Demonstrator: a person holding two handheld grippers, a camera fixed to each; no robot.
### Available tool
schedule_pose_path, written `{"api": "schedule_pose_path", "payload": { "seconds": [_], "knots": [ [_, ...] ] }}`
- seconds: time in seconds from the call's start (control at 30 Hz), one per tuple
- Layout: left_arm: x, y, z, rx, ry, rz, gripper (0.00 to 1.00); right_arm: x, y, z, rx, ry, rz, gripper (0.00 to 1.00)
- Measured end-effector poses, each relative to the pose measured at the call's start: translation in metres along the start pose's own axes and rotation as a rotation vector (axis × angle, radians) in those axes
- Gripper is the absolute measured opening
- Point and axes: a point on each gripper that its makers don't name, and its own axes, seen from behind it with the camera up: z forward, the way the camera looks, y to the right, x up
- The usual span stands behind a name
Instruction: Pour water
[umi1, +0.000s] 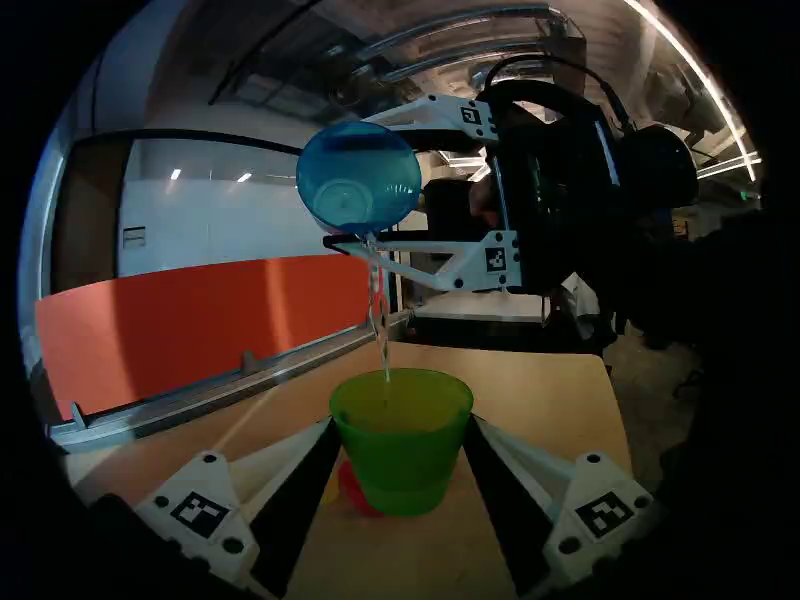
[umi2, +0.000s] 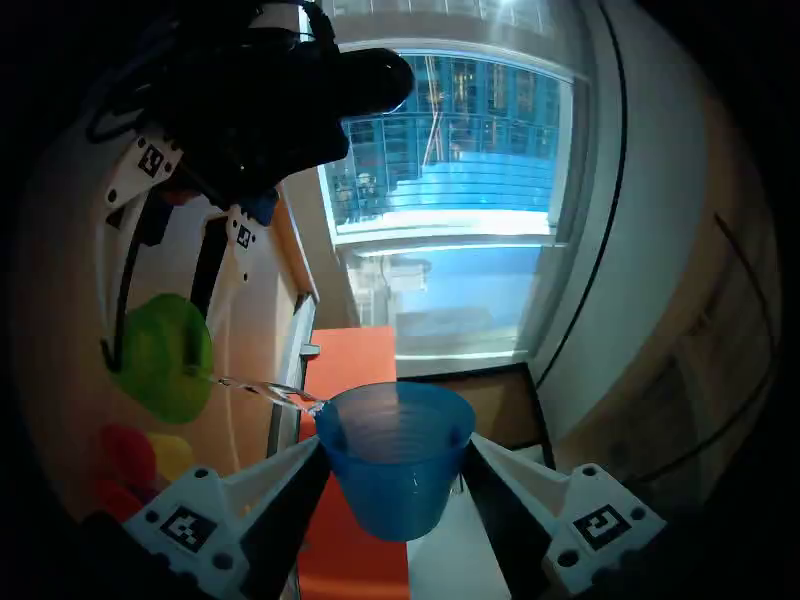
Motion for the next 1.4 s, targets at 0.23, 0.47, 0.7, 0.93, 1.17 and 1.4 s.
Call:
{"api": "schedule_pose_path", "payload": {
  "seconds": [0.23, 0.47, 0.7, 0.93, 1.17, 1.4],
  "knots": [
    [0.001, -0.001, 0.001, 0.003, 0.003, -0.001, 0.84, 0.007, 0.003, 0.0, -0.009, 0.006, -0.036, 0.87],
    [0.002, -0.002, 0.003, 0.004, 0.006, -0.001, 0.84, 0.014, 0.004, -0.001, -0.013, 0.007, -0.08, 0.87],
    [0.004, -0.002, 0.003, 0.007, 0.01, -0.001, 0.84, 0.021, 0.003, -0.002, -0.017, 0.011, -0.127, 0.87],
    [0.006, -0.004, 0.004, 0.008, 0.017, -0.005, 0.84, 0.027, -0.001, -0.001, -0.016, 0.012, -0.171, 0.87],
    [0.007, -0.005, 0.005, 0.012, 0.018, -0.005, 0.84, 0.025, 0.0, -0.001, -0.012, 0.014, -0.147, 0.87],
    [0.007, -0.006, 0.003, 0.015, 0.019, -0.002, 0.84, 0.012, 0.002, -0.002, -0.012, 0.0, -0.025, 0.87]
  ]
}}
